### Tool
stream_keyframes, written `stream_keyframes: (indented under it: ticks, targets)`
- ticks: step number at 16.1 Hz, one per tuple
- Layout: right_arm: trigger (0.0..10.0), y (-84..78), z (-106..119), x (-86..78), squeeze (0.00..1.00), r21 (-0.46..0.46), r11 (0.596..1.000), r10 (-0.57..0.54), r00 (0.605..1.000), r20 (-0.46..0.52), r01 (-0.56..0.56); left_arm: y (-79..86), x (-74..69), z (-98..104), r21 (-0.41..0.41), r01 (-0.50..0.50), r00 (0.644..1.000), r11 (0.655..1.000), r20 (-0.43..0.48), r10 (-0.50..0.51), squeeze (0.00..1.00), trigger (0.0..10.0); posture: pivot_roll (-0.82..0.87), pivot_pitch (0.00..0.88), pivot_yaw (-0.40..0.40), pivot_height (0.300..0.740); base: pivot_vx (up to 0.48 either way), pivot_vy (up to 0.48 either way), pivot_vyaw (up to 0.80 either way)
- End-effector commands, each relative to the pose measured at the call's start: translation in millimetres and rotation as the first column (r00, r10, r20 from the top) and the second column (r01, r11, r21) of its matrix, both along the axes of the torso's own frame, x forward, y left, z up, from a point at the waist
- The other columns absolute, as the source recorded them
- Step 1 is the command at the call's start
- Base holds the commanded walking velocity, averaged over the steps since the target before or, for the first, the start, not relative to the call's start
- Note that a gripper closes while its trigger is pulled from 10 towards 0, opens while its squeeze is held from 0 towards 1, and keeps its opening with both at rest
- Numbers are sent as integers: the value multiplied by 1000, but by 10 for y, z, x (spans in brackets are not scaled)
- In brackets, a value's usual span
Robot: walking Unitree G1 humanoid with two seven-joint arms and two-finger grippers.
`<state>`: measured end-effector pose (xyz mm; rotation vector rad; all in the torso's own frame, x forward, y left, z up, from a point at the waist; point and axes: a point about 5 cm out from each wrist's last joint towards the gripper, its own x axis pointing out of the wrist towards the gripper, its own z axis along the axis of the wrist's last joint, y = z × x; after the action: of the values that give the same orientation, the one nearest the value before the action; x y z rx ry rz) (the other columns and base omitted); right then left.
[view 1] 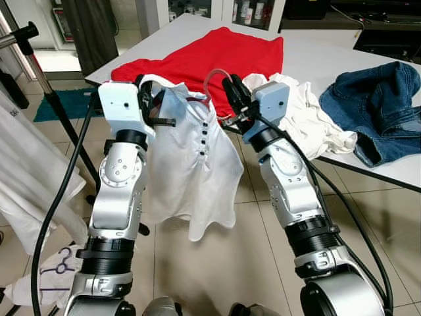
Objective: Hang hanger
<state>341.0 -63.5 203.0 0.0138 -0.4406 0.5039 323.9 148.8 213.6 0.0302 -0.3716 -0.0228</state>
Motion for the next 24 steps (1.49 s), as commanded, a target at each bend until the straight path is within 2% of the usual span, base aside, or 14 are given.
stream_keyframes:
  ticks: [1, 5, 10, 12, 15, 18, 21, 22, 24]
  targets:
    - [0, -15, 147, 8, 267, 9, 1000, -22, 998, 63, 22, 2, 12, 53, 15, -1, 1000, 1000, 29, 0, 0, 10000, 78, 0, -28, 740, 0, 0, 0]
    - [0, 7, 142, -14, 271, 4, 1000, -7, 997, 71, 7, -39, 14, 37, 15, 16, 1000, 1000, 22, -16, 0, 10000, 75, 0, -25, 740, 0, 0, 0]
    - [0, 11, 96, -20, 271, -1, 1000, -7, 998, 59, 7, -34, 42, -48, 27, 25, 999, 999, -47, -24, 0, 10000, 76, 0, -24, 740, 0, 0, 0]
    - [0, 8, 42, -40, 267, -23, 1000, 0, 999, 51, 1, -16, 59, -93, 62, 28, 996, 998, -90, -23, 0, 10000, 81, 0, -24, 740, 0, 0, 0]
    - [0, -120, -103, -75, 271, -92, 996, 5, 1000, 30, -2, 27, 57, -140, 151, 61, 990, 987, -137, -40, 0, 10000, 81, 0, -20, 740, 0, 0, 0]
    - [0, -264, -136, -100, 271, -118, 993, -19, 999, 35, 23, 113, 47, -101, 212, 47, 994, 976, -111, -24, 0, 10000, 66, 0, -9, 740, 0, 0, 0]
    - [0, -279, -119, -109, 271, -104, 994, -41, 998, 45, 45, 120, 54, -30, 208, 50, 997, 977, -72, -35, 0, 10000, 60, 0, -5, 740, 0, 0, 0]
    - [0, -256, -90, -111, 271, -95, 994, -46, 997, 57, 51, 92, 52, 42, 203, 57, 998, 977, -31, -51, 0, 10000, 58, 0, -2, 740, 0, 0, 0]
    - [0, -223, -41, -113, 271, -90, 995, -46, 996, 81, 53, 114, 64, 86, 208, 31, 999, 978, 1, -32, 0, 10000, 57, 0, -1, 740, 0, 0, 0]
